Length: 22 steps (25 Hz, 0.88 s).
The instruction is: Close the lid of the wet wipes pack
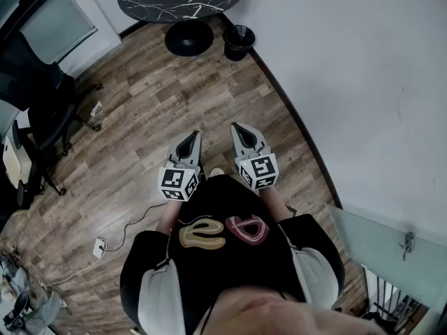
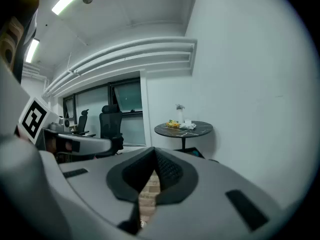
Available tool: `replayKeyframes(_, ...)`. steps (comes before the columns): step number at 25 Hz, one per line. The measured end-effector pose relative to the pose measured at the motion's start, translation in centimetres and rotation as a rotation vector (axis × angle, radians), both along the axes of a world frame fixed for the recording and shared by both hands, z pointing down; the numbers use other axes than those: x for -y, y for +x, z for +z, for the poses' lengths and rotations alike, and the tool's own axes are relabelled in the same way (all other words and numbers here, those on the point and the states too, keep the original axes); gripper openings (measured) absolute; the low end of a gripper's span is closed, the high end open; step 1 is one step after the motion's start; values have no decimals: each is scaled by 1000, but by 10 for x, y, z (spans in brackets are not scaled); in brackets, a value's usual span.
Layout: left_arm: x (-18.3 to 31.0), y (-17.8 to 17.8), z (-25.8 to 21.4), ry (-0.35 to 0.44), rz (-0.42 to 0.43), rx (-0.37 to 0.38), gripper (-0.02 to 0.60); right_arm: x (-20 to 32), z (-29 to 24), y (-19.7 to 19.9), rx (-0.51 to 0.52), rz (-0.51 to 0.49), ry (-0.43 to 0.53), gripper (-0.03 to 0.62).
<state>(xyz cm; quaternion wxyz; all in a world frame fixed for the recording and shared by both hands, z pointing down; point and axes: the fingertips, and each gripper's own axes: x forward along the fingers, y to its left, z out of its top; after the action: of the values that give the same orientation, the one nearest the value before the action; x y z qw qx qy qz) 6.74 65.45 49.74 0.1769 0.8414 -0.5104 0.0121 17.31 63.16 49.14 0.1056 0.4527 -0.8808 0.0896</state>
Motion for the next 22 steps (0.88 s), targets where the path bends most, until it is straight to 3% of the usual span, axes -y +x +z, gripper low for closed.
replayKeyframes(10,44,-19,-1,-1,38,5,23,40,-2,-15,16,36,-18,11)
replayKeyframes(22,138,-65,-8,32,93,2,23,121,-9,-53,74,115,-4,11)
